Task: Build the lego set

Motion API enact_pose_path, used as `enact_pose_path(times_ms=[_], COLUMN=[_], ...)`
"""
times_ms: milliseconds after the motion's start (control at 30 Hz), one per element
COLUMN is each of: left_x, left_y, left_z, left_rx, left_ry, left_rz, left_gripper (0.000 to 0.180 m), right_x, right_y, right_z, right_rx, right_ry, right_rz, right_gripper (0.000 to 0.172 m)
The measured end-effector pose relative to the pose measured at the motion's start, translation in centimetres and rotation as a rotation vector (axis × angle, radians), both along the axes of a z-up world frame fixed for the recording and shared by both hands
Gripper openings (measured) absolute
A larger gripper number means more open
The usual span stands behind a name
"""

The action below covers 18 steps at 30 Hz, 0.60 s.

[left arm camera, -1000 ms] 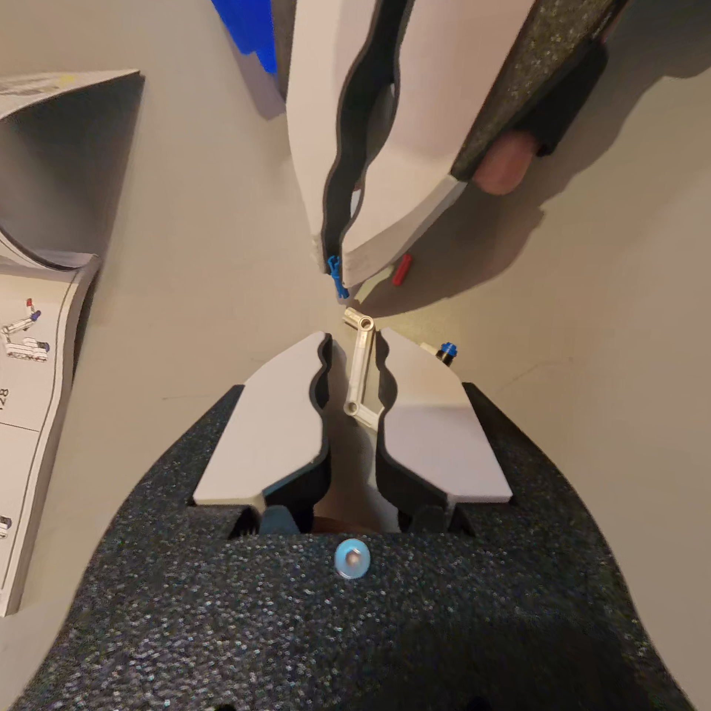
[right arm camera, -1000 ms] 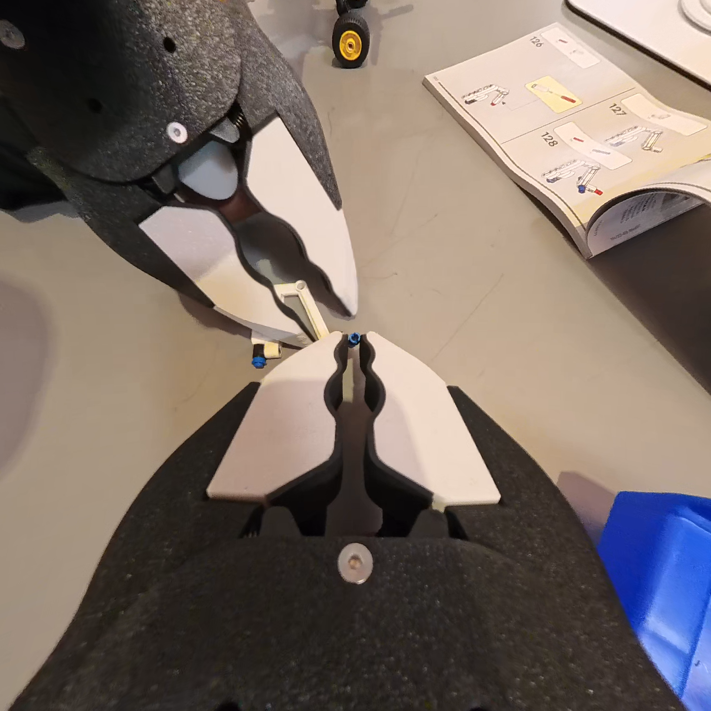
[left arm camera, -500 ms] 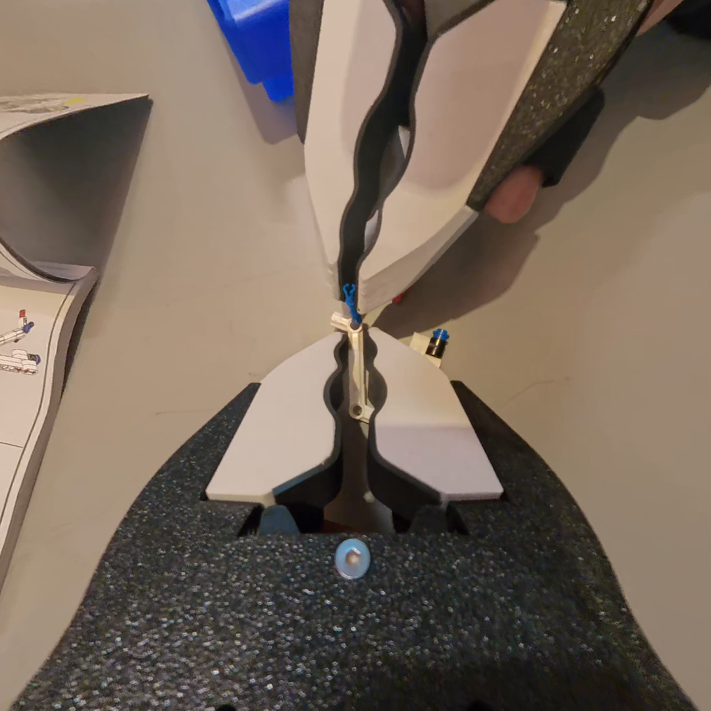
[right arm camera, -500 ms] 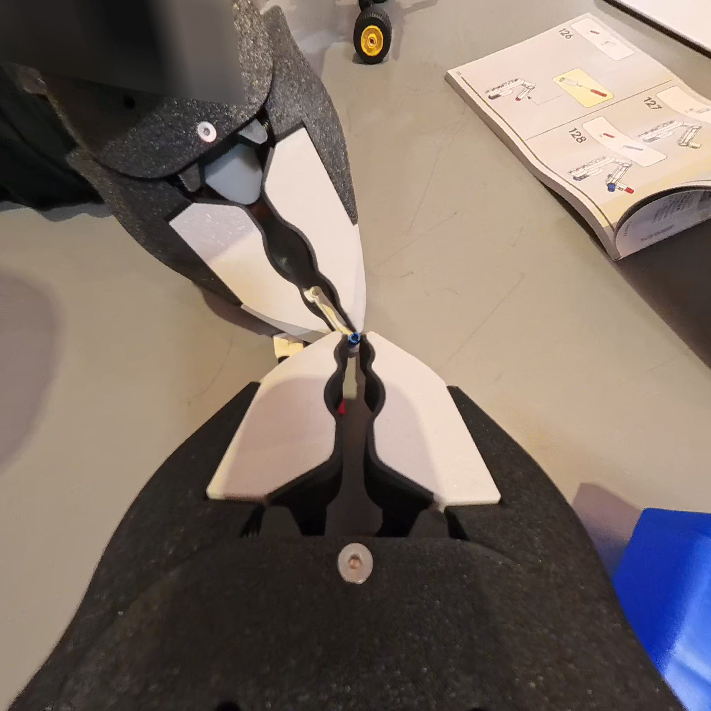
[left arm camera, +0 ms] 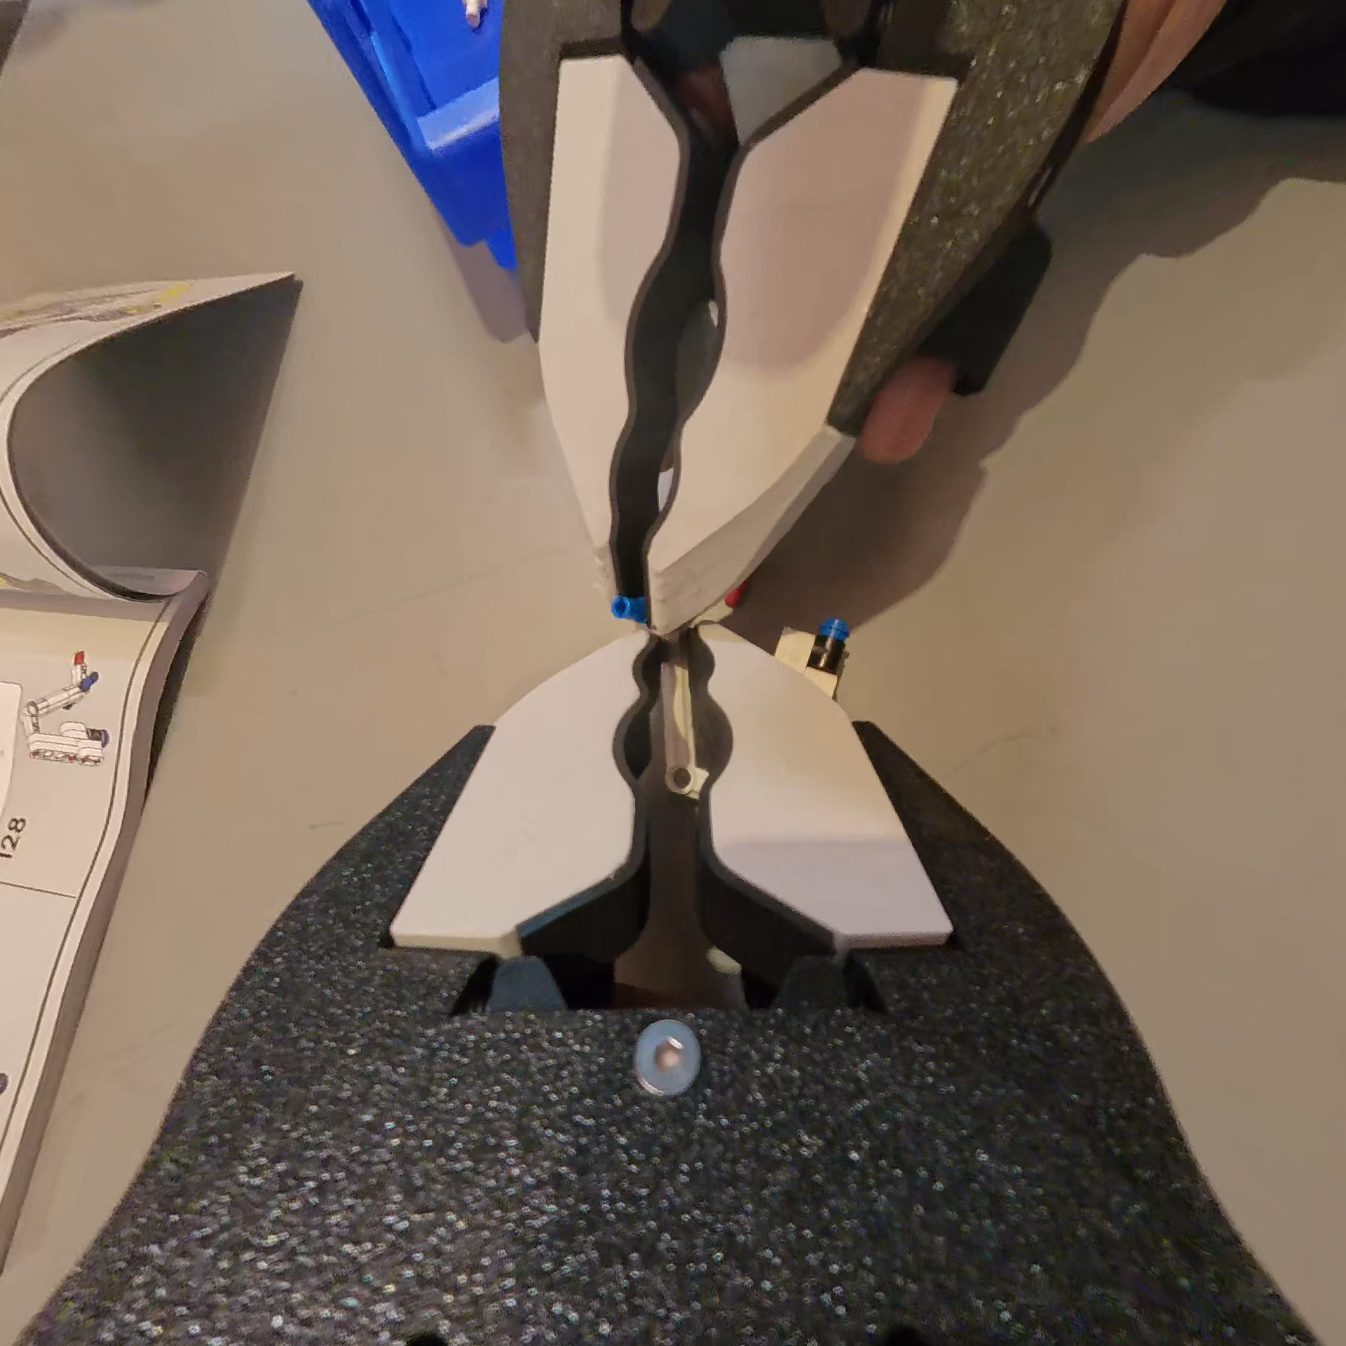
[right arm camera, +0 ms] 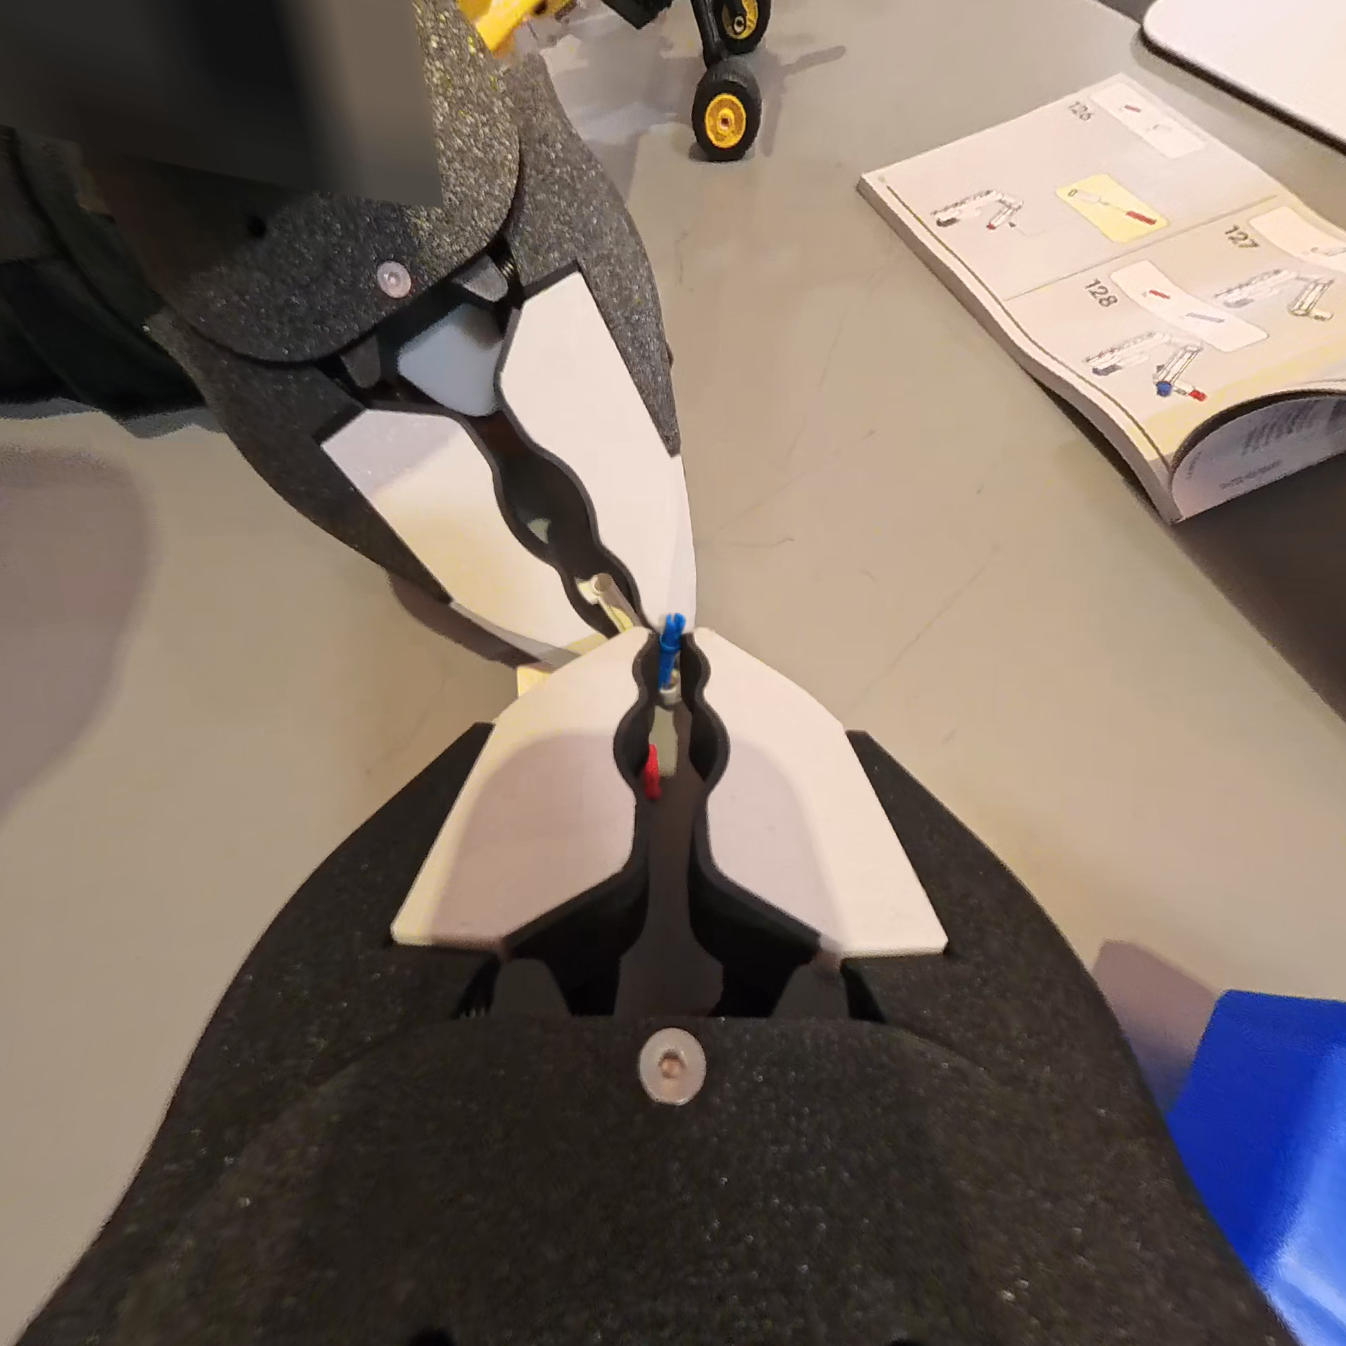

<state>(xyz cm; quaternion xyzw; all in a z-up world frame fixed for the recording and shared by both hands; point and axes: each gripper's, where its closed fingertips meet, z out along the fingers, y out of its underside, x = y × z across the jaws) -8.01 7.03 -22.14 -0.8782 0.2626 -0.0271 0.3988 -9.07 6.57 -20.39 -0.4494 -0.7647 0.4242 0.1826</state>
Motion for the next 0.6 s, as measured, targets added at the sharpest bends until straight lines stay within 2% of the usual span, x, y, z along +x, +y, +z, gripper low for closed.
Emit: enact_pose_path(times_ms=[600], left_x=[-0.49], left_y=[0.01], left_z=[0.66], left_rx=[0.040], left_ry=[-0.039], left_rz=[0.016], left_gripper=[0.007], right_x=[0.01], right_y=[0.16], right_z=[0.79], right_rx=[-0.031], right_ry=[0.073], right_rz=[0.012], right_gripper=[0.004])
